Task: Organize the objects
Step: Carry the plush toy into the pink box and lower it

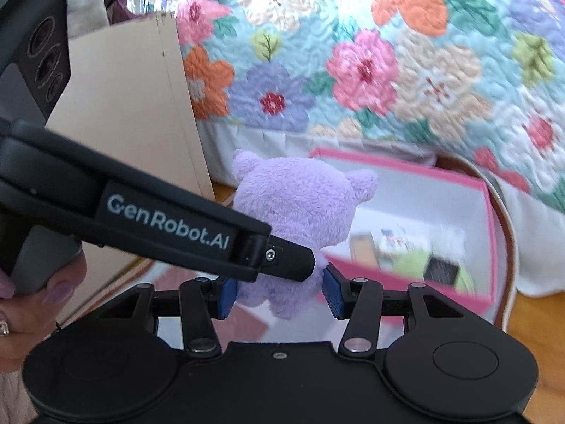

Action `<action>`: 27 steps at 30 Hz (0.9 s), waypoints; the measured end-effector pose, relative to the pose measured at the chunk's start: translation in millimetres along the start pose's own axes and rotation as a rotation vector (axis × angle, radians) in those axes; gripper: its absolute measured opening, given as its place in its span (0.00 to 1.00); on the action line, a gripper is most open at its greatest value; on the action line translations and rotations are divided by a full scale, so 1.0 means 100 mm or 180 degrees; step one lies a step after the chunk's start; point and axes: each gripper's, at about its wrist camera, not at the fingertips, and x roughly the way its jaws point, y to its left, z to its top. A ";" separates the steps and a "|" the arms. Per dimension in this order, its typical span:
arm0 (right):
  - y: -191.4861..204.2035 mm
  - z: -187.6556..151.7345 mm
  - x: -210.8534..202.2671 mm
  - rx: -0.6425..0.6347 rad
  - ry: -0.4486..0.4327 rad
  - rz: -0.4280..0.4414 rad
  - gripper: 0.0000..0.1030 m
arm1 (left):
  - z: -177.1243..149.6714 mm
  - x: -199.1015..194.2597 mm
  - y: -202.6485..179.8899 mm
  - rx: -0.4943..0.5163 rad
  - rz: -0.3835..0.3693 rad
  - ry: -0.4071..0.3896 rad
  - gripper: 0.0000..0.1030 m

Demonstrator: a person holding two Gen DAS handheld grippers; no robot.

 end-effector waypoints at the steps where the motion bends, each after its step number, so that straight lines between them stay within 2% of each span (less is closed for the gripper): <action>1: -0.03 0.09 0.07 0.0009 -0.0019 0.0047 0.53 | 0.09 0.02 0.03 -0.0027 0.0017 0.0023 0.37; 5: -0.13 0.34 0.33 -0.0032 -0.0018 0.0151 0.53 | 0.44 0.17 0.13 -0.0074 0.0158 0.0066 0.38; 11: -0.43 0.51 0.86 0.0272 0.0283 0.0374 0.53 | 0.75 0.63 0.30 -0.0175 0.0390 0.0274 0.38; 15: -0.64 0.46 1.20 0.0457 0.0523 0.0515 0.52 | 0.82 0.96 0.42 -0.0285 0.0524 0.0516 0.38; 22: -1.00 0.27 1.63 0.0968 0.0858 0.0815 0.52 | 0.81 1.40 0.54 -0.0360 0.0658 0.0786 0.38; 27: -1.01 0.21 1.70 0.0924 0.0955 0.0836 0.52 | 0.78 1.51 0.59 -0.0294 0.0609 0.0917 0.38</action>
